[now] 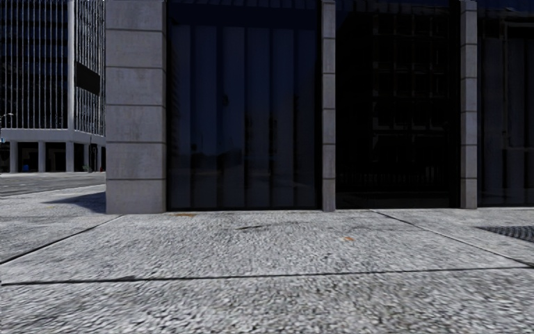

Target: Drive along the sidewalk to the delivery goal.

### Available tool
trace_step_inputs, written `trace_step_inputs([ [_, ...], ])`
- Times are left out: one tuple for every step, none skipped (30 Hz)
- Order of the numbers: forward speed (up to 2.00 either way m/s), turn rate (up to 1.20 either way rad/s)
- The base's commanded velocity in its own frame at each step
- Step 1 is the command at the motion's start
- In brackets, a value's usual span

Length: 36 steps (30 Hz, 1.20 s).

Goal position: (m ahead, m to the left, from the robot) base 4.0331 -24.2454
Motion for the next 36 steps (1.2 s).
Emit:
trace_step_inputs([
  [1.52, -0.38],
  [1.52, -0.40],
  [1.52, -0.40],
  [1.52, -0.41],
  [1.52, -0.41],
  [1.52, -0.42],
  [1.52, -0.42],
  [1.52, -0.42],
  [1.52, -0.42],
  [1.52, -0.43],
  [1.52, -0.47],
  [1.52, -0.57],
  [1.52, -0.57],
  [1.52, -0.60],
  [1.52, -0.60],
  [1.52, -0.60],
  [1.52, -0.60],
  [1.52, -0.60],
  [1.52, -0.61],
  [1.52, -0.61],
  [1.52, -0.61],
  [1.52, -0.61],
  [1.52, -0.61],
  [1.52, -0.61],
  [1.52, -0.61],
  [1.52, -0.61],
  [1.52, -0.61],
  [1.52, -0.57],
  [1.52, -0.57],
  [1.52, -0.57],
  [1.52, -0.57],
  [1.52, -0.56],
  [1.52, -0.56],
  [1.52, -0.56],
  [1.52, -0.56],
  [1.52, -0.56],
])
